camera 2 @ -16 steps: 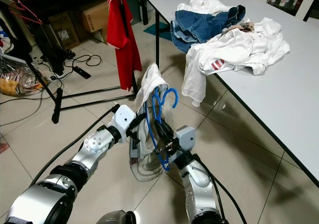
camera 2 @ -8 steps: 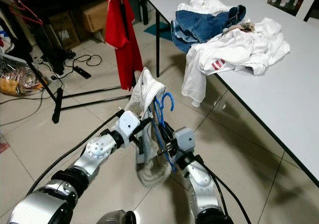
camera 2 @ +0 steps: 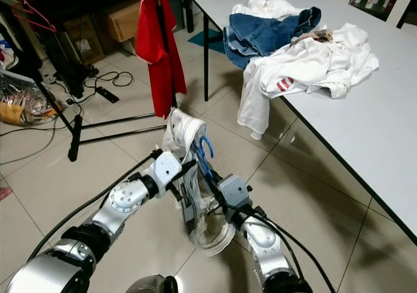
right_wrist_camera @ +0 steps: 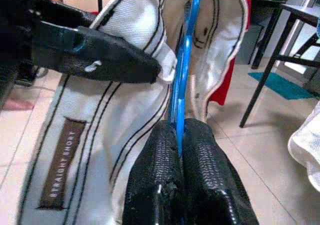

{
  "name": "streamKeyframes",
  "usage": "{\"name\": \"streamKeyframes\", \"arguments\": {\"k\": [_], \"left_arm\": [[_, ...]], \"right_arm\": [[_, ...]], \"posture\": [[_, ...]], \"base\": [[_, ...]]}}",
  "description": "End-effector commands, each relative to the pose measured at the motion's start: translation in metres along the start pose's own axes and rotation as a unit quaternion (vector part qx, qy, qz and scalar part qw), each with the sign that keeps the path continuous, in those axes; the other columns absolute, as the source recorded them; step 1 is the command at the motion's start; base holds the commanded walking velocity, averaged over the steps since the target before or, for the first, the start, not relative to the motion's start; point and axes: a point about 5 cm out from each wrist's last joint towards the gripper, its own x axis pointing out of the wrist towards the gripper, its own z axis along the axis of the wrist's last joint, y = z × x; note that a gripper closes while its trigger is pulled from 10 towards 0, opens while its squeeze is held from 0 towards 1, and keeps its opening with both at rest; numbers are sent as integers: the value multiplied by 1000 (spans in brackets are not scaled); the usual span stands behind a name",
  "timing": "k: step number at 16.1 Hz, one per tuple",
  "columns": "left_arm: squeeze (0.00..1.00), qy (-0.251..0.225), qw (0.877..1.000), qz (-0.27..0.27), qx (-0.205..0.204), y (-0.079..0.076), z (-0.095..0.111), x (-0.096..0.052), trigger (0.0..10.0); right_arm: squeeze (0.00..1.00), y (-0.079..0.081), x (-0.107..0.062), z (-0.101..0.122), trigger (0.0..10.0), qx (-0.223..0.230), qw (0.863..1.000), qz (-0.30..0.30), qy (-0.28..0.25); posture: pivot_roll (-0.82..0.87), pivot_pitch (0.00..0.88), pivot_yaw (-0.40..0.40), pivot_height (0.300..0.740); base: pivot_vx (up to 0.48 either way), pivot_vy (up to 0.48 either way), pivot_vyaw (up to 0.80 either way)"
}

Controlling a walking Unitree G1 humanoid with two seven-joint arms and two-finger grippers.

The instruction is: Hang hanger

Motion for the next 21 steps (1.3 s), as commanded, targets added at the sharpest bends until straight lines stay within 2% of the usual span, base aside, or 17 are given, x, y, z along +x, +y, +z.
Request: {"name": "streamKeyframes", "arguments": {"k": [1,6,11,13,14,15,16,18,21], "left_arm": [[0,-32,999,-29,19,-6,9,2,0],[0,-56,987,-138,56,-31,12,0,0],[0,-52,984,-163,52,-36,9,-3,0],[0,-32,989,-135,47,-32,6,-2,0],[0,-20,993,-112,33,-28,4,0,2392],[0,-18,994,-106,26,-27,3,0,2392],[0,-5,997,-74,-7,-20,0,0,10000],[0,12,998,-55,-26,-15,-6,-3,10000],[0,15,999,-16,-28,-6,-8,-6,10000]], "right_arm": [[0,-2,7,7,10000,-14,1000,-2,-14],[0,-5,9,4,10000,-15,1000,-11,2],[0,-5,11,5,10000,-5,1000,-22,-1],[0,-5,12,6,10000,0,1000,-26,-6],[0,-5,12,7,10000,1,1000,-27,-9],[0,-5,12,7,10000,2,1000,-27,-10],[0,-7,12,11,10000,19,999,-36,-30],[0,-9,12,18,10000,47,996,-47,-61],[0,-9,13,26,10000,79,991,-49,-97]], "posture": [[46,0,78,740],[44,0,77,740],[44,0,79,740],[43,0,81,740],[43,0,81,740],[44,0,79,740],[44,0,79,740],[45,0,79,740],[45,0,82,740]], "base": [[0,0,0],[0,0,0],[0,0,0],[0,0,0],[0,0,0],[0,0,0],[0,0,0],[0,0,0],[0,0,0]]}}
